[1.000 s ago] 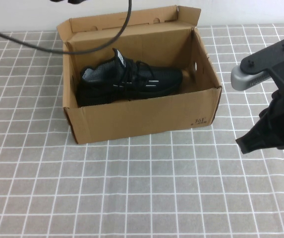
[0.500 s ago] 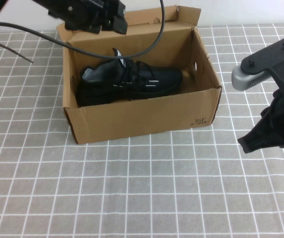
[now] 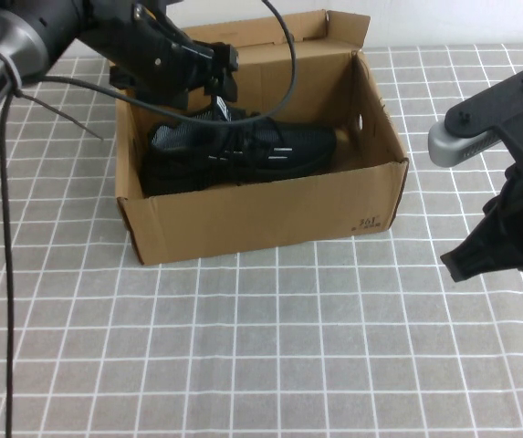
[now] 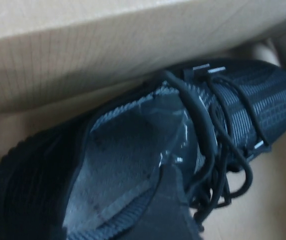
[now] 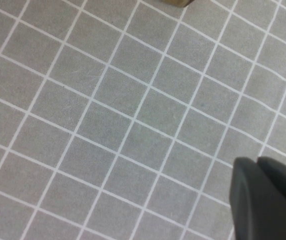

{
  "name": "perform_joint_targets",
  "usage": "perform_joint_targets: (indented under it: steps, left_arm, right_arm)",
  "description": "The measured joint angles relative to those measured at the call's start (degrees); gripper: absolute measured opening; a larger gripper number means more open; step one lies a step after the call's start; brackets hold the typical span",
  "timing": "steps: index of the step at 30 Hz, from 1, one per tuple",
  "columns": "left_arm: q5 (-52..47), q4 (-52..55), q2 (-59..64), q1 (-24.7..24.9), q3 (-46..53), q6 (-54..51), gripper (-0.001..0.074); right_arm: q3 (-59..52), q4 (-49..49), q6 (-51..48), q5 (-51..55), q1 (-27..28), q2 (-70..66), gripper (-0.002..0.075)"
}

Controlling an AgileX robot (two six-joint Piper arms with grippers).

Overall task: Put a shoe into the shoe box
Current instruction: Adjust the shoe

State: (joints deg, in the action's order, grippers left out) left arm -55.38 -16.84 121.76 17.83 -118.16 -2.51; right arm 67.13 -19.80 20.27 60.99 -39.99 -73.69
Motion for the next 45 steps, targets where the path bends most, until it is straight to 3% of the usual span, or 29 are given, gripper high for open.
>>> perform_joint_targets:
  steps: [10,31,35,40,45]
  left_arm:
    - [1.8,4.9,3.3,3.6,-1.3,1.4,0.0498]
    - [5.0,5.7,7.4,3.6,-3.4,3.8,0.0439]
    - [5.0,5.7,7.7,3.6,-3.6,4.0,0.0315]
    - [5.3,6.1,7.7,3.6,-3.7,4.0,0.0074]
    - [6.1,6.3,7.8,3.6,-3.7,3.8,0.0011]
  right_arm:
    - [0.0,-0.3,0.0,-0.3,0.0,0.0,-0.0016]
    - [0.0,-0.3,0.0,-0.2,0.0,0.0,-0.0016]
    - [0.0,-0.3,0.0,-0.2,0.0,0.0,-0.0016]
    - [0.0,-0.3,0.0,-0.2,0.0,0.0,-0.0016]
    - [0.0,-0.3,0.0,-0.2,0.0,0.0,-0.0016]
